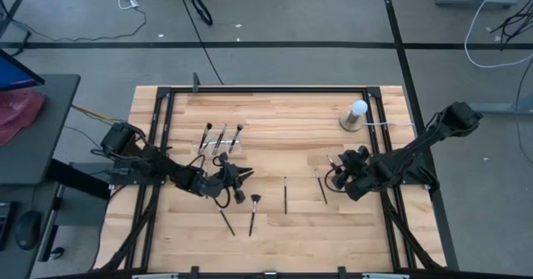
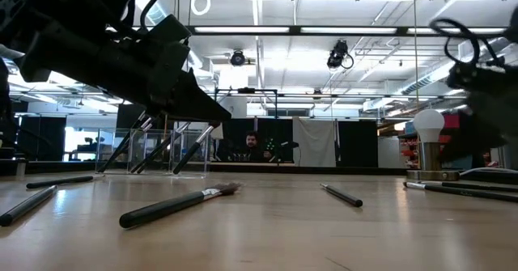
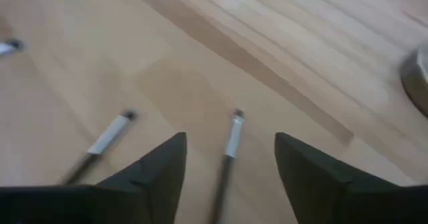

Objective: Pick & Place Makeup Brushes
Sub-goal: Put the black eyeshadow brush into the transparent organizer

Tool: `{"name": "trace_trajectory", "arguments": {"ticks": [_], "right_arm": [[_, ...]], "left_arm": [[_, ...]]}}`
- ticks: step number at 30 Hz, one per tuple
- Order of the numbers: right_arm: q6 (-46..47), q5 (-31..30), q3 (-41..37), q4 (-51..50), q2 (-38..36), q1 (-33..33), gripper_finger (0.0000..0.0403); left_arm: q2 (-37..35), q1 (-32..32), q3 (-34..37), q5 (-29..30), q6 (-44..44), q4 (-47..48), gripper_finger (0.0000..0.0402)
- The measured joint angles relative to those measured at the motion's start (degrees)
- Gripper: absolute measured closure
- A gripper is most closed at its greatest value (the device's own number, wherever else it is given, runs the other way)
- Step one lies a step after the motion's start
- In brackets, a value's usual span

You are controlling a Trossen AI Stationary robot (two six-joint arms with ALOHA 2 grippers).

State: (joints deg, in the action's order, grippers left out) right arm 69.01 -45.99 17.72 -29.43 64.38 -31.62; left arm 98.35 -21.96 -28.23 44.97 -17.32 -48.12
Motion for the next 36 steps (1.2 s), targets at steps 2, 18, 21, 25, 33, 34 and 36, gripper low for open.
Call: {"name": "trace_trajectory", "arguments": {"ticks": [2, 18, 21, 25, 33, 34, 36], "right_arm": [[1.1, -1.1, -2.3, 2.5, -0.1, 0.0, 0.0150], [-9.7, -2.1, -16.7, 32.6, 0.8, 0.1, 0.0173], [-10.0, -1.9, -16.7, 32.7, 2.1, 0.2, 0.0196], [-8.1, -1.7, -16.5, 33.0, 4.6, 0.2, 0.0233], [-6.7, -2.7, -16.5, 33.5, 8.2, 0.2, 0.0319], [-6.7, -2.7, -16.5, 33.5, 8.3, 0.2, 0.0331], [-7.0, -2.7, -16.5, 33.4, 8.3, 0.2, 0.0358]], "left_arm": [[0.0, 0.1, 0.0, 0.1, 0.0, -0.1, 0.0349], [0.0, 0.7, 0.0, 0.2, 0.0, -1.9, 0.0349], [0.0, 0.7, 0.0, 0.2, 0.0, -2.3, 0.0349], [-0.1, 0.7, 0.0, 0.2, 0.0, -2.3, 0.0349], [-0.1, 0.7, 0.0, 0.2, 0.0, -2.3, 0.0349], [-0.1, 0.7, 0.0, 0.2, 0.0, -2.3, 0.0349], [-0.1, 0.7, 0.0, 0.2, 0.0, -2.3, 0.0349]]}}
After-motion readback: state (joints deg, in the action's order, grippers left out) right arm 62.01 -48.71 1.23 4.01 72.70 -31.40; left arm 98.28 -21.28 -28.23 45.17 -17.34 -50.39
